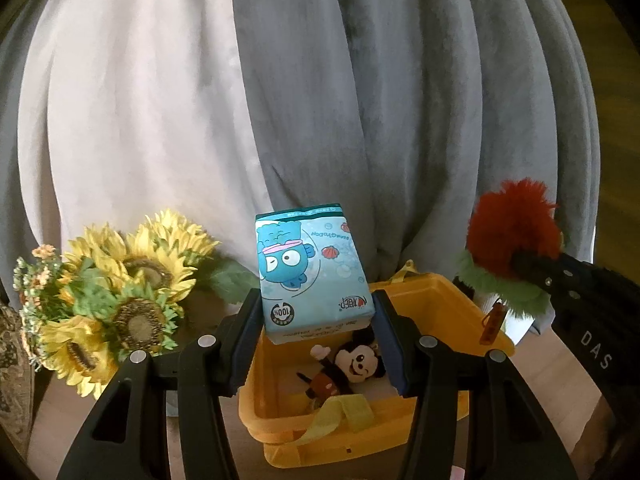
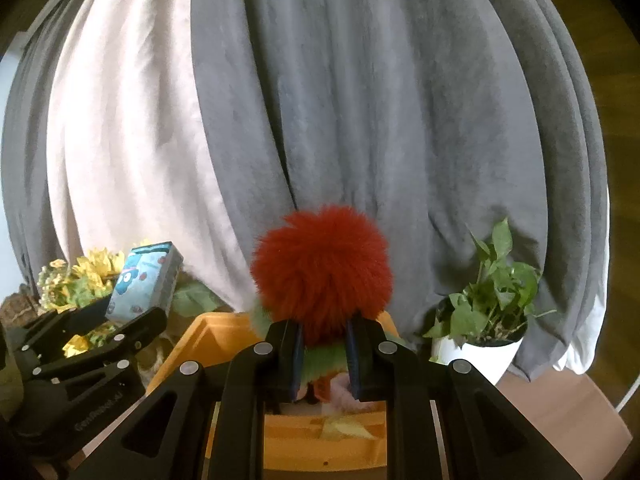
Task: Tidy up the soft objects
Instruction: 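Open the left tool to drop the tissue pack while the right tool releases the pompom inside, then withdraw both tools from the crate toward the pastel cloth and pink sponge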
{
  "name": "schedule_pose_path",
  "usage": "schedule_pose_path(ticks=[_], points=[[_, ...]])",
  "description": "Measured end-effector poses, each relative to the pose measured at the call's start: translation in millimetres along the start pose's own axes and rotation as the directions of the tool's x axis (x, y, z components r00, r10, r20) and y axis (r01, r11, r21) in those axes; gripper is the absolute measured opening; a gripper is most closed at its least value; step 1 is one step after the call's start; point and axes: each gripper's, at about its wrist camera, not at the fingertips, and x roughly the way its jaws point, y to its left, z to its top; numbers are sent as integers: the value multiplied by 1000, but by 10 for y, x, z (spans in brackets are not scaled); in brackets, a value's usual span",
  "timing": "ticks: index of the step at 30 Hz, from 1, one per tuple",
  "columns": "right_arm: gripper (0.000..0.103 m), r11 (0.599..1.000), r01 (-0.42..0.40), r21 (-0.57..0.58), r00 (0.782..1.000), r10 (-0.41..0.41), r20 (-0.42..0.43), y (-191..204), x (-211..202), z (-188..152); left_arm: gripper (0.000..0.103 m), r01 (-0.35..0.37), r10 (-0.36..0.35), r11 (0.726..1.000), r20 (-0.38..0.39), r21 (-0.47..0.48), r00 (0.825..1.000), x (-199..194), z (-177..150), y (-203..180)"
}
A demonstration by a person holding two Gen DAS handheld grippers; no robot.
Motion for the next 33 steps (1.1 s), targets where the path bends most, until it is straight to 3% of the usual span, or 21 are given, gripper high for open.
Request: schedule_pose_path(ticks=[10,25,30,33], points=[[19,1000,-25,16,995,26,-95,-29,465,-114,53,17,-18,1000,-102,-13,995,402,-139,21],[20,998,-60,32,957,67,-281,5,1036,-460,53,63,-69,997,-266,-32,961,893,-415,53],[29,997,-63,38,945,72,-319,8,1114,-503,54,70,-76,997,-306,-33,949,986,-444,41],[39,998,-54,37,945,63,-321,1,1113,-512,64,63,-68,998,-302,-28,951,974,-438,29]])
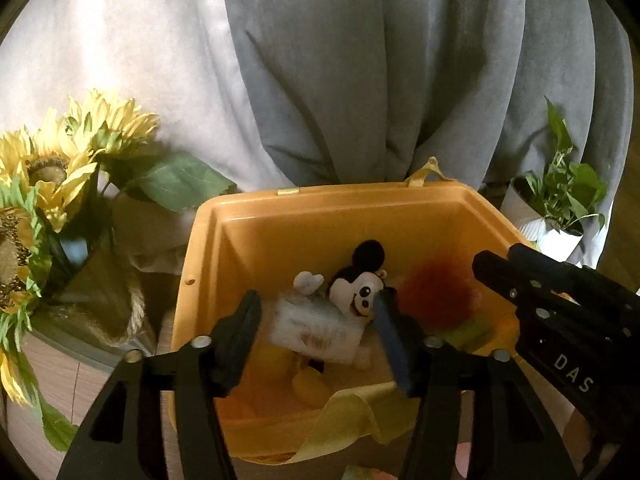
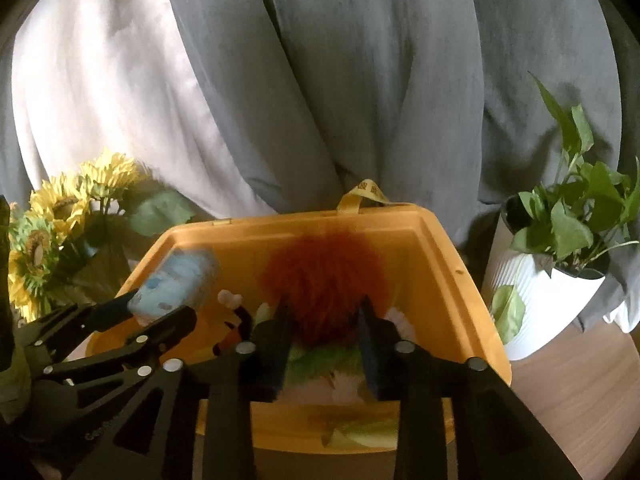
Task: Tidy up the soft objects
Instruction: 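Withdraw both tools from the crate toward the pastel cloth and pink sponge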
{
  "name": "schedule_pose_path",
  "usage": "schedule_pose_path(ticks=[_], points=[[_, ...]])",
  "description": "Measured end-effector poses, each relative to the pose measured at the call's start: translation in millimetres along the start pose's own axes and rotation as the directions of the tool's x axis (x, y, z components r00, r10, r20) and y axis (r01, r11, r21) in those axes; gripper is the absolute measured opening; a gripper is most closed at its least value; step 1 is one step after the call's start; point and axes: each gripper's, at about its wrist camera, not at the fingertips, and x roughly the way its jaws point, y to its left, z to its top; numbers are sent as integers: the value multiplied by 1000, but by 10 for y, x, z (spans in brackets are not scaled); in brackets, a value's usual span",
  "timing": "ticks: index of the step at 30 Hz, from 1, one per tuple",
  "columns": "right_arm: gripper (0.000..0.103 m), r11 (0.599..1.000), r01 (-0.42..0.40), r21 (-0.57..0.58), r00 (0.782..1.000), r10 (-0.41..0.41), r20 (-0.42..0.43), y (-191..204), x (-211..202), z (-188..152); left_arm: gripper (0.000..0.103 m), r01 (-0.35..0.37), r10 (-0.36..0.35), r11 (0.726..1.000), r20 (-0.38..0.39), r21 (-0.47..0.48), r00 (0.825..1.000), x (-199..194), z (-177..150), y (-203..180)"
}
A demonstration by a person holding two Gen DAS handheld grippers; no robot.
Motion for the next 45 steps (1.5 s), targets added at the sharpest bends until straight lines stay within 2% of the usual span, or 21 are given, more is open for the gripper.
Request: schedule_pose_path(ticks=[2,16,19,30,35,45], points=[[45,1000,10,1,1000,-10,4,-5,-20,4,64,-7,7,1000,5,-1,1000,-32,-4,-1],[49,1000,19,25,998,-20,58,-55,-449,13,71,-33,34,999,62,-24,998,-500,-28,-25],[54,999,26,28,997,-28,72,-54,-569,4,72,-38,39,999,71,-25,997,-617,-51,-39],[57,999,42,24,992,-45,116,-7,-1004,-113,76,-50,50,999,115,-7,992,-1044,-210,-115],[61,998,49,31,992,-52,112,1,-1150,-204,79,-57,56,998,119,5,991,-1163,-300,-161],[61,998,55,39,996,-57,72,-23,-1270,-407,80,-50,49,999,82,17,995,-1250,-545,-227]])
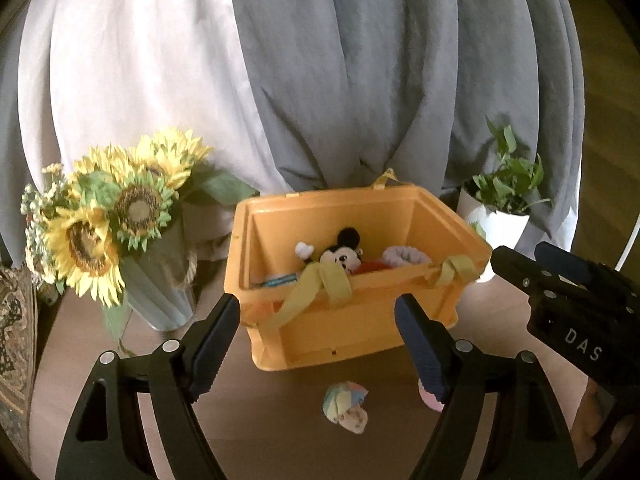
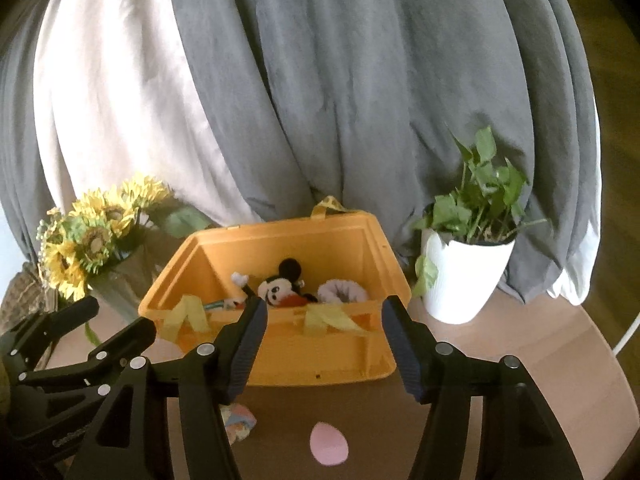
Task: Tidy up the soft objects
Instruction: 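Withdraw both tools from the crate toward the pastel cloth and pink sponge, then grasp the pastel cloth with the left tool while the right tool grasps the pink sponge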
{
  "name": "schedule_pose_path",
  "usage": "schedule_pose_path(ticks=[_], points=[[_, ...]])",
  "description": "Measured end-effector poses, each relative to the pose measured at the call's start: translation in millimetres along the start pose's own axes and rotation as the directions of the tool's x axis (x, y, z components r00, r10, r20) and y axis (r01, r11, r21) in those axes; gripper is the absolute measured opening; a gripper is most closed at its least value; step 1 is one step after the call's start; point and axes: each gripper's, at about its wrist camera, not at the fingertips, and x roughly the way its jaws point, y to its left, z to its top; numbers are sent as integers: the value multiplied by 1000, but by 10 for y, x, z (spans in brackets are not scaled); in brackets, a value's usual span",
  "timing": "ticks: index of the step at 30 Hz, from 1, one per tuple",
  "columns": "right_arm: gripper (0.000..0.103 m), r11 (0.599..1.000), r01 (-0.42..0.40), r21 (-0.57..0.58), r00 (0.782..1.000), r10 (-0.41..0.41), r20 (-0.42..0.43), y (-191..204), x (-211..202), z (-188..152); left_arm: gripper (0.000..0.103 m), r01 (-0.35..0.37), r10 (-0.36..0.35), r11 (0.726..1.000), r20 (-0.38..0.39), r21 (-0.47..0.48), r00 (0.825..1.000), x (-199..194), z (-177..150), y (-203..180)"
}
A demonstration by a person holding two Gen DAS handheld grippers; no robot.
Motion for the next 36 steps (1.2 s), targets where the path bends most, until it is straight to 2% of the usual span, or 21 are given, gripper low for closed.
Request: schedule_pose_path(ticks=[12,22,28,36], points=[[61,1000,3,-10,995,-4,-103,-45,60,-311,80,22,-21,1000,-87,10,996,90,-294,-60],[61,999,-6,-32,978,-1,-210,-53,197,-542,80,52,-47,998,-176,23,983,239,-524,-107],[61,999,-12,-33,958,2,-285,-75,334,-682,80,80,-71,997,-262,21,962,427,-657,-124],[61,1000,-30,-1,919,28,-394,-127,572,-836,80,109,-101,994,-347,4,933,680,-765,-128]])
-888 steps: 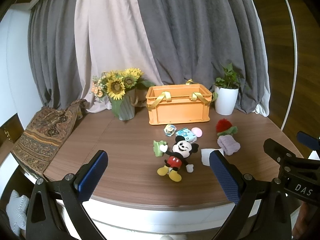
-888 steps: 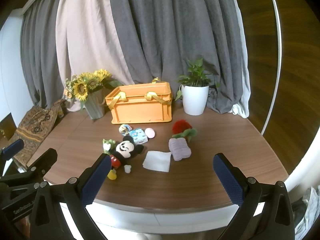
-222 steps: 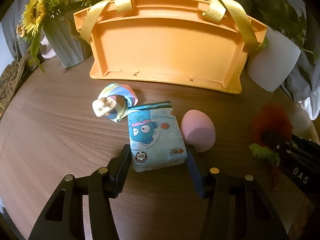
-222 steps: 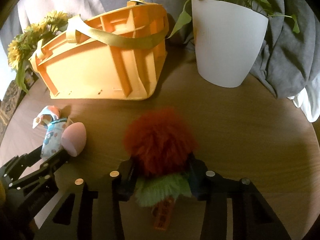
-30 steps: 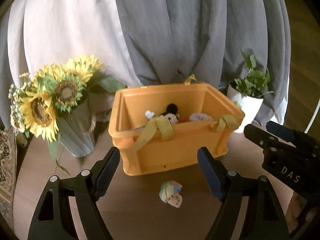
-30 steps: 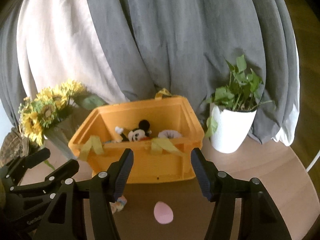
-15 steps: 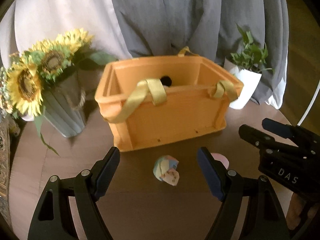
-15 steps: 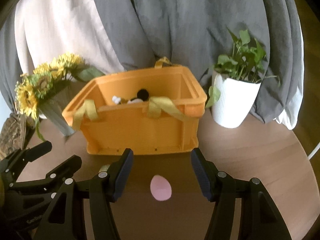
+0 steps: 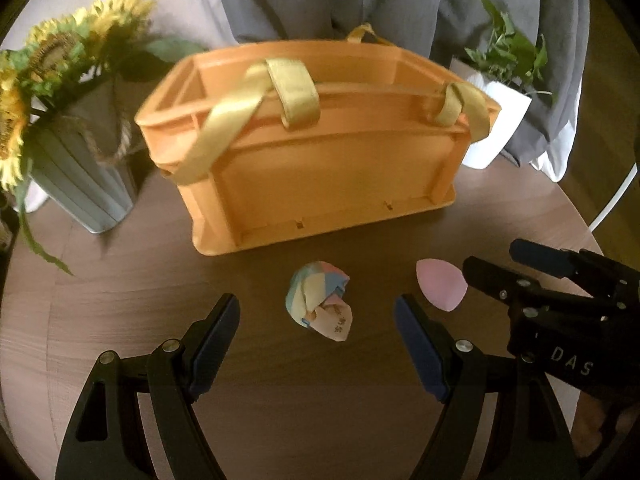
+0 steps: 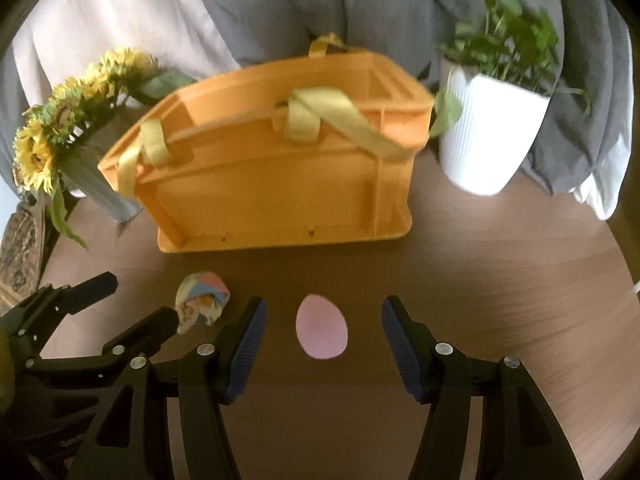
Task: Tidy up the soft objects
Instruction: 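Grasp the pastel cloth with the left tool while the right tool grasps the pink sponge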
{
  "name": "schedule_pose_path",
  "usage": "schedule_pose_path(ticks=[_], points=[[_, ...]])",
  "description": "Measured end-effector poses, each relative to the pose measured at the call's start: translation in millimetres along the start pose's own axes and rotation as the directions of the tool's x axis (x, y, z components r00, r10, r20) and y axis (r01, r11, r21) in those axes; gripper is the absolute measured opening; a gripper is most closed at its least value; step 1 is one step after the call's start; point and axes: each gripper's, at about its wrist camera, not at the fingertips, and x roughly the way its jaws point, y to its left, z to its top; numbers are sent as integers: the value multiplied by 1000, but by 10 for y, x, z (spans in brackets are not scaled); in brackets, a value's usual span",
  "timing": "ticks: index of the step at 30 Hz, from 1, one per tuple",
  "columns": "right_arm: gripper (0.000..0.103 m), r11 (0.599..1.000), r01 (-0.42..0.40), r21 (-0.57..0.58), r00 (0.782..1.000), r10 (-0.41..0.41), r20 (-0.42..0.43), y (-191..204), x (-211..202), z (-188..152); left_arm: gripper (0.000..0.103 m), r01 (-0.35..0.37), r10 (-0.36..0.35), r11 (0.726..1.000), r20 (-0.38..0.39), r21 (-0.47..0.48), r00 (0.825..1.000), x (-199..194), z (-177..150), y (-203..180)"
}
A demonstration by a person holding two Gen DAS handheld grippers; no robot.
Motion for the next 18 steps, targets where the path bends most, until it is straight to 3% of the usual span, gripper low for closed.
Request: schedule_pose_path(ticks=[18], points=[[58,1000,3,26,987,1,-158,-101,515,-46,79,-26,27,1000,-89,17,996,513,66,2]])
